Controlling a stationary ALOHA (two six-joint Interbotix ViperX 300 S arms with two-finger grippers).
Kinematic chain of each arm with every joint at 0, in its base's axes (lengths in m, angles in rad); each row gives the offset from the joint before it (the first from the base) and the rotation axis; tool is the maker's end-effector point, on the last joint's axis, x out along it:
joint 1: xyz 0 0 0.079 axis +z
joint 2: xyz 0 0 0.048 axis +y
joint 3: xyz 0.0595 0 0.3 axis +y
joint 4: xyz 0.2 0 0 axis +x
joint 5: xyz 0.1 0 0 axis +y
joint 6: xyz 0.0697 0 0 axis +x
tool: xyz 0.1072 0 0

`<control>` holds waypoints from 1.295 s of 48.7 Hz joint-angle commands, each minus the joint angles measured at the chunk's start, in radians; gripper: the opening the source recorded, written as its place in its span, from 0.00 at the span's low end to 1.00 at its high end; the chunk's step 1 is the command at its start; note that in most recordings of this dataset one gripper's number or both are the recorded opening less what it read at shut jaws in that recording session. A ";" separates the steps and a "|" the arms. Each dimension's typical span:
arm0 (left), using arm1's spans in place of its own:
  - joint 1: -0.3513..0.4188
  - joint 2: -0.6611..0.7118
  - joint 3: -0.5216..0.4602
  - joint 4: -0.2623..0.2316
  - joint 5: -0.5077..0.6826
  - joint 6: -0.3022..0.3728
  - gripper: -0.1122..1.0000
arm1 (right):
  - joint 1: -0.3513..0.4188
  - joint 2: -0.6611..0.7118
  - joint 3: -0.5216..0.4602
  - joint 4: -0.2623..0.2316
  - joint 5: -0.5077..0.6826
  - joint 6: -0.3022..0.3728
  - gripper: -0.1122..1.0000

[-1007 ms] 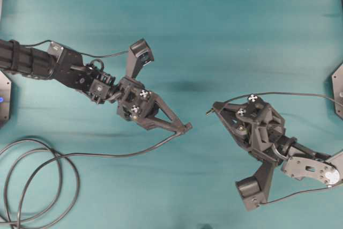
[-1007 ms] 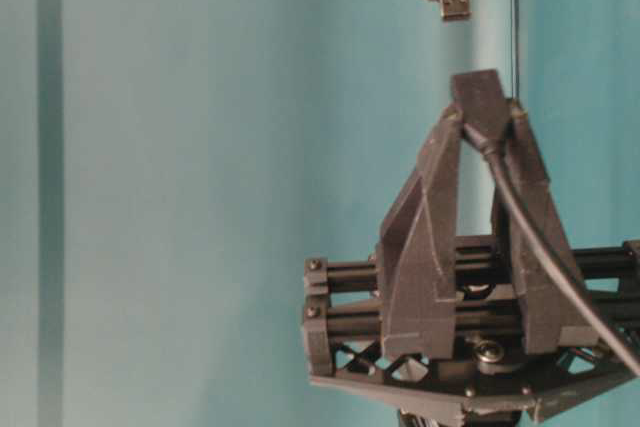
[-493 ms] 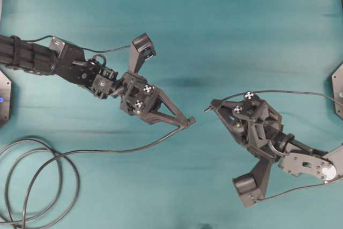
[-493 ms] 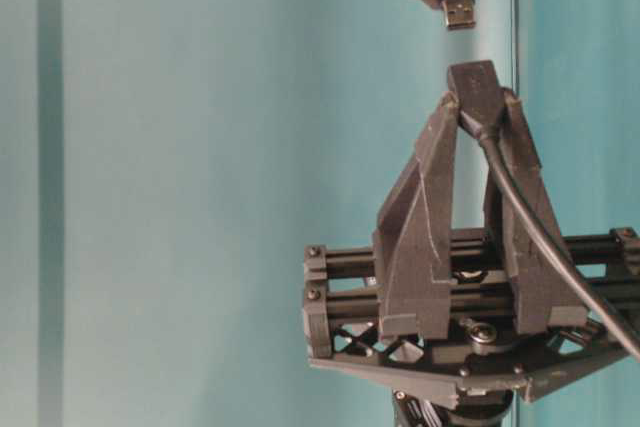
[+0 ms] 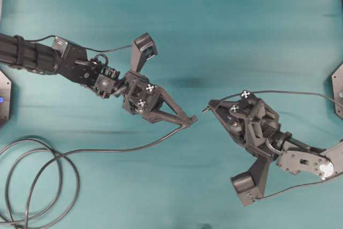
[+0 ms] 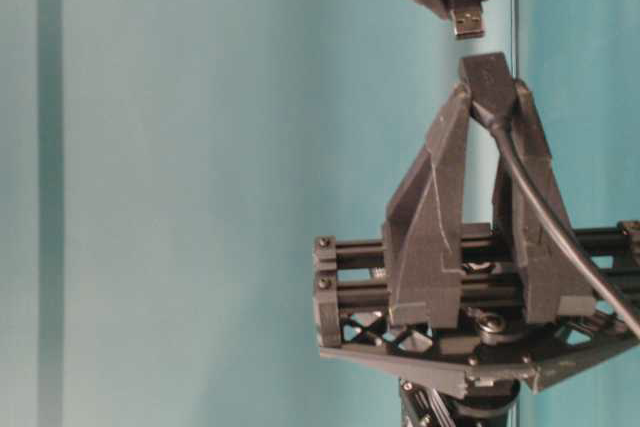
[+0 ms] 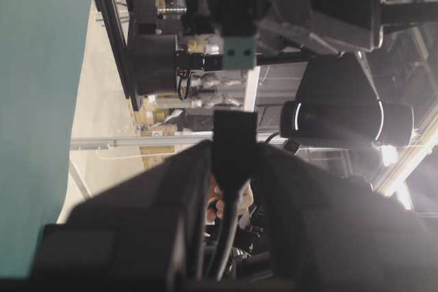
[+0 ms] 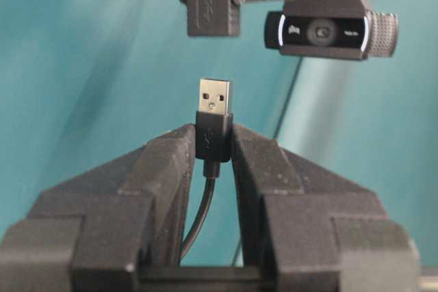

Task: Insert the USB using both arms.
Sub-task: 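Bring the socket above the plug and align them vertically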

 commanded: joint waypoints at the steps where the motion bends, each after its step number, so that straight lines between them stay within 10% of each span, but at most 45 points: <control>1: 0.012 -0.012 -0.021 0.002 0.003 -0.012 0.27 | -0.006 -0.011 -0.018 -0.009 -0.006 -0.002 0.30; 63: 0.005 -0.003 -0.028 0.003 0.009 -0.008 0.27 | -0.023 -0.003 -0.034 -0.009 -0.054 -0.032 0.30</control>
